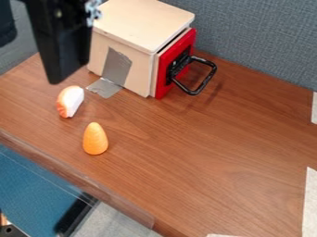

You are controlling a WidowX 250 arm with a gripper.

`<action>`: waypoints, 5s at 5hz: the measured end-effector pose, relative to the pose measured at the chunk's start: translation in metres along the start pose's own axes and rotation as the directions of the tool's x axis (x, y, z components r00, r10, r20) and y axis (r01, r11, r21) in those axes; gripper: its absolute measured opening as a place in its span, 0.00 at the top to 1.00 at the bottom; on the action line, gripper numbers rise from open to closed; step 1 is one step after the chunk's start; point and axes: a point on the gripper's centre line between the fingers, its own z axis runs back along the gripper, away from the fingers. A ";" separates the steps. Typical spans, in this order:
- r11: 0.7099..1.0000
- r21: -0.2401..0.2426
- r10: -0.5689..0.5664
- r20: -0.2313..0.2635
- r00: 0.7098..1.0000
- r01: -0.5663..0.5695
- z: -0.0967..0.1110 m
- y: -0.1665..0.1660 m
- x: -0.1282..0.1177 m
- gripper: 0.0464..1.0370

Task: Open the drawer

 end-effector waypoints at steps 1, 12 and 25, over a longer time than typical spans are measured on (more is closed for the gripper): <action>1.000 -0.006 -0.009 -0.001 1.000 0.009 -0.002 -0.001 -0.001 0.04; 0.993 0.114 -0.026 0.109 0.994 0.013 -0.168 -0.098 0.291 0.04; 0.945 0.324 -0.029 -0.035 0.999 0.039 -0.250 -0.074 0.290 0.92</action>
